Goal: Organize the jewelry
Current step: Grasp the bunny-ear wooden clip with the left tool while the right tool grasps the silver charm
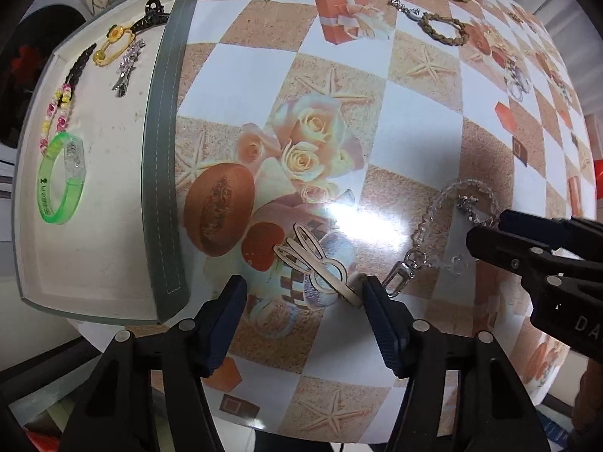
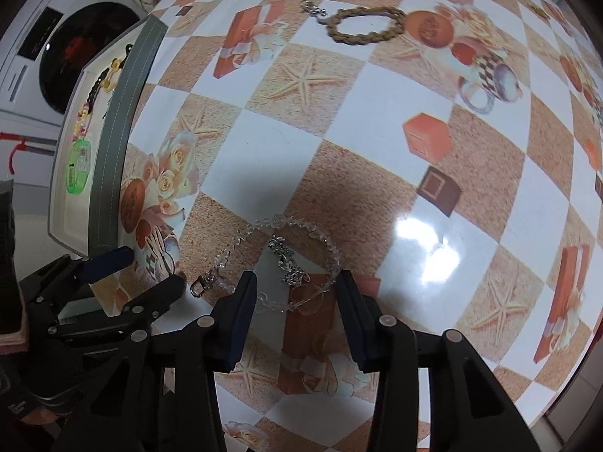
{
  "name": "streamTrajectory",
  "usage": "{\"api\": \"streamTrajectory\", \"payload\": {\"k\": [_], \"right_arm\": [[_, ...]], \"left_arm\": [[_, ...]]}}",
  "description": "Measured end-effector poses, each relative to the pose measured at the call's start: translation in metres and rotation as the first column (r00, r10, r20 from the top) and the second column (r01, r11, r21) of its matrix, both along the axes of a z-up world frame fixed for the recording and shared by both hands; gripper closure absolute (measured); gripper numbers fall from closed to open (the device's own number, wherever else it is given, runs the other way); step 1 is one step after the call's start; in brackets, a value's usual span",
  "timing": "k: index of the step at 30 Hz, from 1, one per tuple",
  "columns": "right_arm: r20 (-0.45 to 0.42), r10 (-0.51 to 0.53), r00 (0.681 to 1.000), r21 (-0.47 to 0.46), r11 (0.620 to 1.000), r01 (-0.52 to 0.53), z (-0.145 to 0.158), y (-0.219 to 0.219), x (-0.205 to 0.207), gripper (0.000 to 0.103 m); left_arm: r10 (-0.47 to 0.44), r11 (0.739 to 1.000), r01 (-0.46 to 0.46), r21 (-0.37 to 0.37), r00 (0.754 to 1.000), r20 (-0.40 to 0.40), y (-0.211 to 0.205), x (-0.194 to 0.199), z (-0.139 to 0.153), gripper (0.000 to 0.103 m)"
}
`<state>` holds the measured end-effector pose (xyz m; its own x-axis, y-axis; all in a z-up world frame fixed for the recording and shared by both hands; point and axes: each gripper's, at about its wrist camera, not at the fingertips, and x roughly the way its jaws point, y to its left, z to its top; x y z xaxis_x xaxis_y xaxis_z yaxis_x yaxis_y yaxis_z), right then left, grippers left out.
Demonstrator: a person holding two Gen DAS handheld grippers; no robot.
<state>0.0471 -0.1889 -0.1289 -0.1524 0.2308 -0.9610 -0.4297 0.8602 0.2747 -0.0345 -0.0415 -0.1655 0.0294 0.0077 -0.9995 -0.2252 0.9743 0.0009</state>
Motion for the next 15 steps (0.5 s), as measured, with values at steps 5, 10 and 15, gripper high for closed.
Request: {"api": "streamTrajectory", "payload": {"k": [5,10,15], "right_arm": [[0.036,0.046,0.998,-0.032,0.998,-0.045,0.0,0.018,-0.004,0.062],[0.06,0.102,0.993,-0.072,0.993,-0.097,-0.002,0.035,-0.009,0.068],[0.061,0.115,0.991,-0.072,0.991,-0.111,-0.004,0.045,-0.01,0.089]], "left_arm": [[-0.004,1.0,0.004,0.002,1.0,0.004,-0.01,-0.001,-0.001,0.042],[-0.004,1.0,0.004,0.006,1.0,0.012,-0.012,0.003,-0.001,0.058],[-0.016,1.0,0.016,-0.013,1.0,0.015,-0.012,0.012,0.007,0.09]]}}
